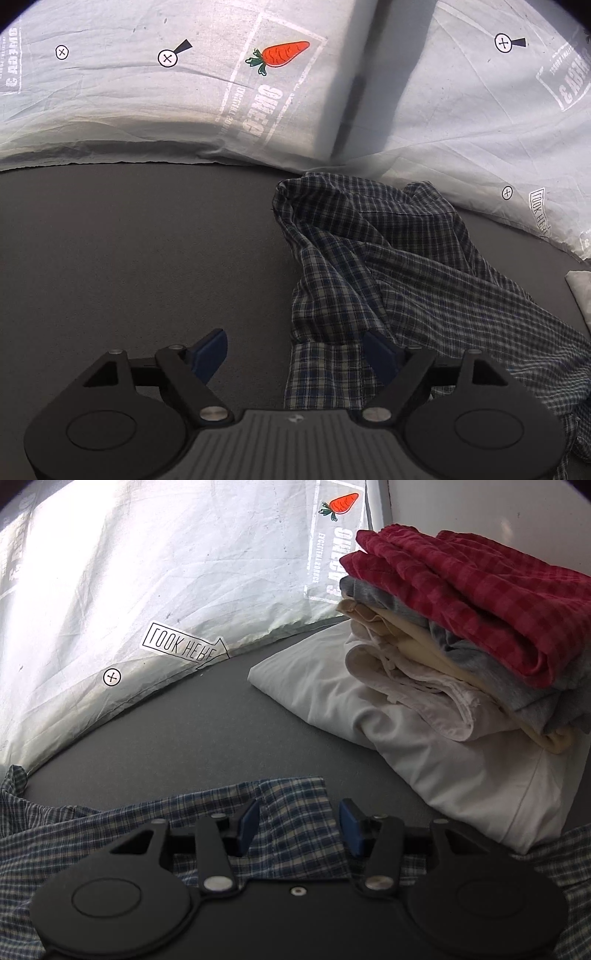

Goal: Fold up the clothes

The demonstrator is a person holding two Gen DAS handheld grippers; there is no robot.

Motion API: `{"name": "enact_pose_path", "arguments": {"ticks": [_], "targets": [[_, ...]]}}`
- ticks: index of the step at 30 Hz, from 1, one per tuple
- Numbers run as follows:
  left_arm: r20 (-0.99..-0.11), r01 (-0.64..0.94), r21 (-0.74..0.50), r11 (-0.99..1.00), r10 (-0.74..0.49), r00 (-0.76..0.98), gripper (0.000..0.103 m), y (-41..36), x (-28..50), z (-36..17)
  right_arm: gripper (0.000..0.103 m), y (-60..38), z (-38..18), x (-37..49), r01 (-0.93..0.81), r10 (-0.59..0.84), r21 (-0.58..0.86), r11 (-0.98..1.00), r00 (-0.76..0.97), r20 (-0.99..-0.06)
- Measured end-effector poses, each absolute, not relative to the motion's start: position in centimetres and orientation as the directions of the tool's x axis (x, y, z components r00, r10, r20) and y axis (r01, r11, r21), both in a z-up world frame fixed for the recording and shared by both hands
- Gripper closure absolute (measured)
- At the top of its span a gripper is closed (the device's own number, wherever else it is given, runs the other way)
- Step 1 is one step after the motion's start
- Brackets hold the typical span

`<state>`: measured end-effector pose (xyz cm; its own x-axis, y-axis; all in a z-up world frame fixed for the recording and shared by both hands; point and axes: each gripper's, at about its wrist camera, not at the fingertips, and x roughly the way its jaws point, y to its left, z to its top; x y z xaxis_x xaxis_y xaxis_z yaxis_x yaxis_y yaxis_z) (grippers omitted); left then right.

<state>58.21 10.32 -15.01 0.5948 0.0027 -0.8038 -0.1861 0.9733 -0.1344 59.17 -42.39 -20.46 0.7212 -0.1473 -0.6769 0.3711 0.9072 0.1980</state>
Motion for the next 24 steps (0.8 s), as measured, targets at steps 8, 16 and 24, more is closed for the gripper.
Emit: {"name": "enact_pose_path", "arguments": {"ticks": [8,16,24], "targets": [[-0.853,-0.249,-0.192,0.949,-0.036,0.521,0.021,7.4,53.4,-15.6,0.098,-43.7,-20.0,58.0,0.388,-0.018,0.442,0.809,0.767,-0.641],[-0.859,-0.249,-0.172,0.953,-0.021,0.512,0.021,5.9,49.8,-14.5,0.099,-43.0,-18.1,52.8,0.299,0.142,0.753,0.585,0.877,-0.459],[-0.910,-0.282,-0.130,0.951,-0.002,0.414,0.021,4.9,43.6,-15.0,0.099,-39.0,-15.3,47.7,0.134,0.307,0.811,0.570,0.881,-0.361]]}}
